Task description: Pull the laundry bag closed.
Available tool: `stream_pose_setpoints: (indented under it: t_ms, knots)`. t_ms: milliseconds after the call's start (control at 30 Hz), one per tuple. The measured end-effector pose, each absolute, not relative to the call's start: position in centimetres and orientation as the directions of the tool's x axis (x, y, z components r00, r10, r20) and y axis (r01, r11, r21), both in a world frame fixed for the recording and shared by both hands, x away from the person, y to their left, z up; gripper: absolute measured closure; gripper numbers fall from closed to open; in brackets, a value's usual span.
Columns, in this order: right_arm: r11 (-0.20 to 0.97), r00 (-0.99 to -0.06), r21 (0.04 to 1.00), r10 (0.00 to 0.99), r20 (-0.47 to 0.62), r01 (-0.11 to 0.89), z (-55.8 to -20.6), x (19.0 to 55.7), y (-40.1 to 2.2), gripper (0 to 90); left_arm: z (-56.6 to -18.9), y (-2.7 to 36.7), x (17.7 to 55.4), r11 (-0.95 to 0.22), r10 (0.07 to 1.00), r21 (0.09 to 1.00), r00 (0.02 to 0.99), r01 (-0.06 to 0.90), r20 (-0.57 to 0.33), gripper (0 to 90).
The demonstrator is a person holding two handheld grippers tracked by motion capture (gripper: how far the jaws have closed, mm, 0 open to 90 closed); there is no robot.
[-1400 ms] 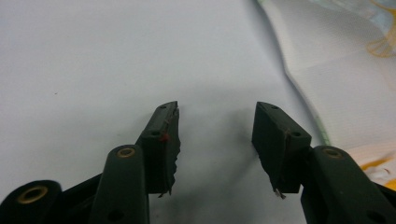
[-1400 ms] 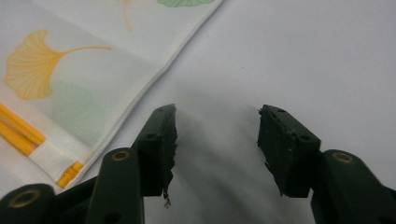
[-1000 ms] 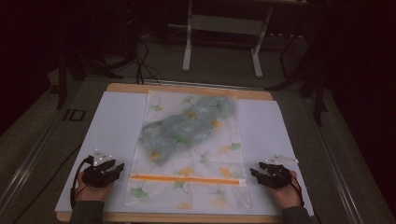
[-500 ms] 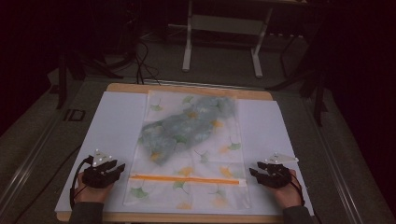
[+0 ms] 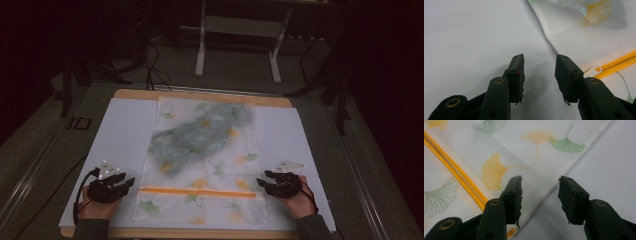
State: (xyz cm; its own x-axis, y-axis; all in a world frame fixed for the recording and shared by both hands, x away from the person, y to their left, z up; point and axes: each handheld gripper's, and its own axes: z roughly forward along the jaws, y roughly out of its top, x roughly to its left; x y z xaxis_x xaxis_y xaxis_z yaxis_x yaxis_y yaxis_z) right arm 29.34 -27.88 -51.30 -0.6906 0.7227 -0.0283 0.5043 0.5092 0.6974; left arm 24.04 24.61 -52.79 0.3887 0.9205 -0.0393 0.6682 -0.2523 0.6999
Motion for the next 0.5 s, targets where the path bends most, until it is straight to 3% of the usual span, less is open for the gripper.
stream_pose_setpoints:
  t_ms: [367, 500]
  knots:
    - [0.536, -0.726, 0.699, 0.687, -0.036, 0.473, -50.8, 29.5, -26.0, 51.8, -52.6, 24.4, 23.9, -0.26, 0.912, 0.696, 0.407, 0.67, -0.051, 57.1]
    - [0.546, -0.742, 0.696, 0.67, -0.03, 0.465, -50.8, 29.6, -25.4, 50.8, -52.5, 24.5, 23.8, -0.262, 0.905, 0.696, 0.421, 0.669, -0.064, 60.3]
